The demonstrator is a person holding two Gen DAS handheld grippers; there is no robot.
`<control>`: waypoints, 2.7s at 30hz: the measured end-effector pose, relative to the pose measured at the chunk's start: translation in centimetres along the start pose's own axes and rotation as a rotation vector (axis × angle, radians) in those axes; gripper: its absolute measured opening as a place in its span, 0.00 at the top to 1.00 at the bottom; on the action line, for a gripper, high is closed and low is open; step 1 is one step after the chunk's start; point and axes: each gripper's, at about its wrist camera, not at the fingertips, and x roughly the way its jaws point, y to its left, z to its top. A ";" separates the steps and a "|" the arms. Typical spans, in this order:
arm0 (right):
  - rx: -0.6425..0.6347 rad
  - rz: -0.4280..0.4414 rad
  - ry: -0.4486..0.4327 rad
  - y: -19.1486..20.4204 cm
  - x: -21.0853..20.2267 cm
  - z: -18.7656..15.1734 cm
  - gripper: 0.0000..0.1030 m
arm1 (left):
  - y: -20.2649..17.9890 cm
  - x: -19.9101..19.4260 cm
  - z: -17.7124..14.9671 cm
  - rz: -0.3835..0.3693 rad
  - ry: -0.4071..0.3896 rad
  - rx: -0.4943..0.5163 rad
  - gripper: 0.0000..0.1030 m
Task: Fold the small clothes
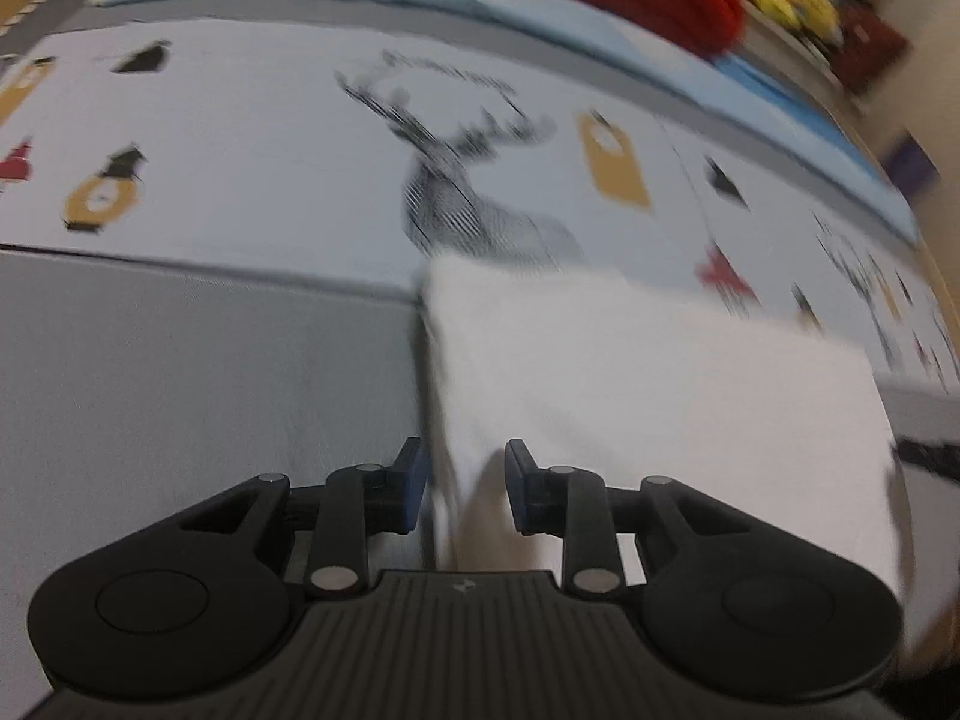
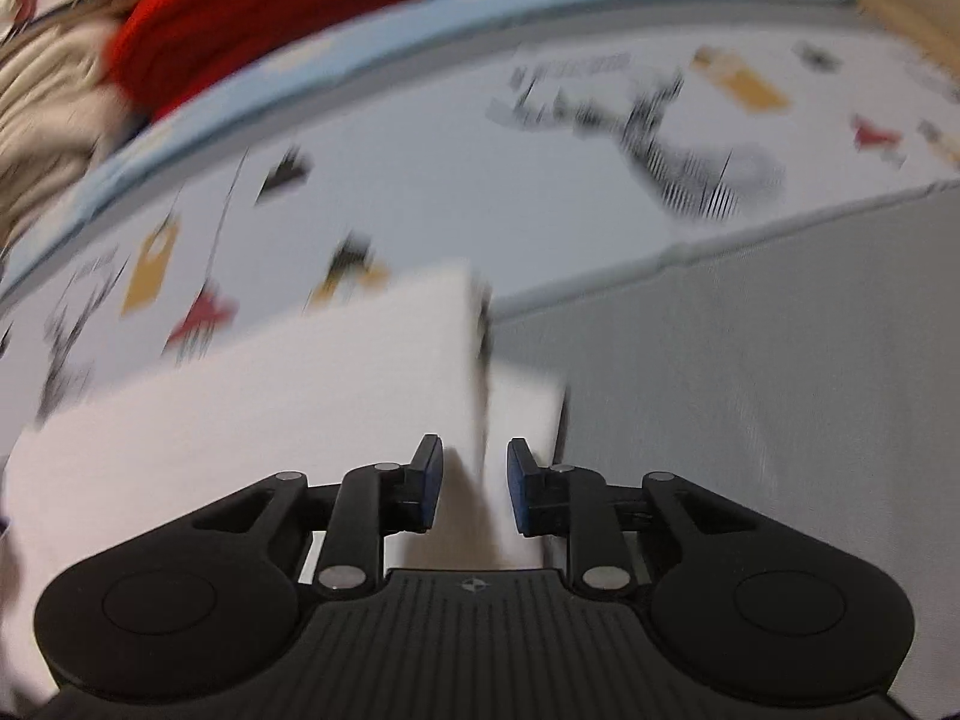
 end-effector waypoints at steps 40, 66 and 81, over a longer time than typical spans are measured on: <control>-0.243 -0.058 0.167 -1.5 -4.4 -8.9 0.80 | -0.3 0.1 -8.1 -0.005 0.243 0.182 0.62; -0.092 -0.041 -0.211 5.5 -11.6 -5.0 0.79 | 4.2 2.2 -4.0 -0.151 0.134 -0.214 0.43; -0.195 -0.080 -0.215 7.1 -10.6 -4.3 0.79 | 1.2 5.3 -2.1 -0.172 0.103 -0.115 0.49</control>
